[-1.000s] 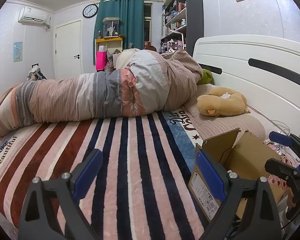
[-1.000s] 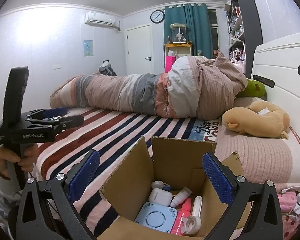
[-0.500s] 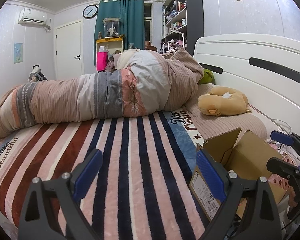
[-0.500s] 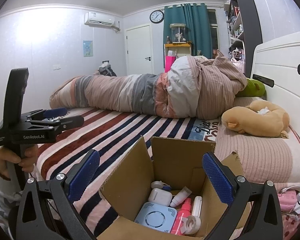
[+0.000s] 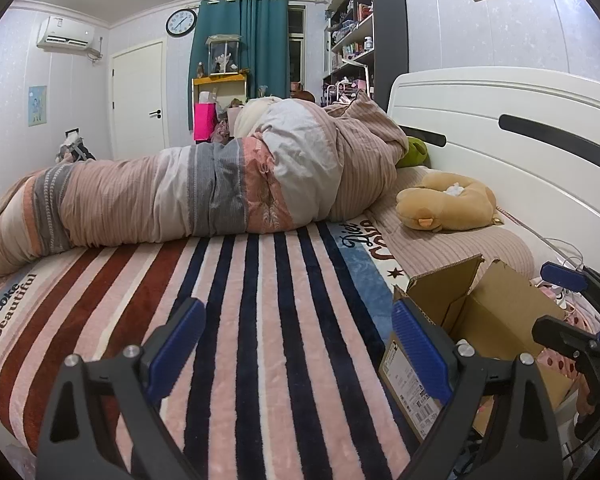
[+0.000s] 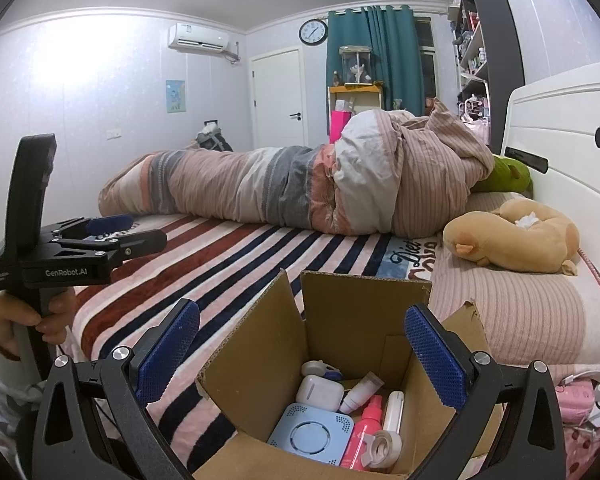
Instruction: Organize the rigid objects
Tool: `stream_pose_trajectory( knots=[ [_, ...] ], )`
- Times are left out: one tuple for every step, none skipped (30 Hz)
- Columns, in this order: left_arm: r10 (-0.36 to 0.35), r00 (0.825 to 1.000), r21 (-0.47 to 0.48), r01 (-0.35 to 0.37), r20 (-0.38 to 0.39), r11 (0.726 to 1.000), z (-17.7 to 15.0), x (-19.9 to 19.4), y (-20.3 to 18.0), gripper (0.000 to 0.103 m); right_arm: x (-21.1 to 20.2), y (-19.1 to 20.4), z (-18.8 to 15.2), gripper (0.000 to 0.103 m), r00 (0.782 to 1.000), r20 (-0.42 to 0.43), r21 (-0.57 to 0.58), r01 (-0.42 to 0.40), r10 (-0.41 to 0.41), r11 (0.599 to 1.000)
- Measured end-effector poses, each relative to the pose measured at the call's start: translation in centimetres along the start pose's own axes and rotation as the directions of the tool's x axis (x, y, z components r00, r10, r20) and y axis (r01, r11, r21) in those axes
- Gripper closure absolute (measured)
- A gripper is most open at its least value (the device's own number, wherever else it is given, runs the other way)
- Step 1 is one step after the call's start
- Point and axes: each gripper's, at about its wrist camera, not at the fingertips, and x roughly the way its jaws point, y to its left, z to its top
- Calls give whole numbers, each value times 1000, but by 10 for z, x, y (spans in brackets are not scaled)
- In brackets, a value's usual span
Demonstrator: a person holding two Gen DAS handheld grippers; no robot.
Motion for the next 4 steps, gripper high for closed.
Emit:
stream_pose_trajectory(
  knots=[
    [0, 1000, -1, 0, -1, 1000, 0, 0, 1, 10, 0, 1, 0, 0, 1000, 0, 0, 0, 0, 1000],
    [-2, 1000, -1, 2, -1, 1000, 0, 0, 0, 10, 0, 0, 0, 0, 1000, 0, 0, 1, -1, 1000],
    [-4, 1000, -3, 4, -4, 1000, 0, 0, 1, 10, 0, 1, 0, 0, 1000, 0, 0, 1, -1, 1000],
    [-2, 1000, -4, 2, -5, 1000, -1, 1, 1, 10, 0, 1, 0, 0, 1000, 0, 1, 2, -2, 1000]
  ],
)
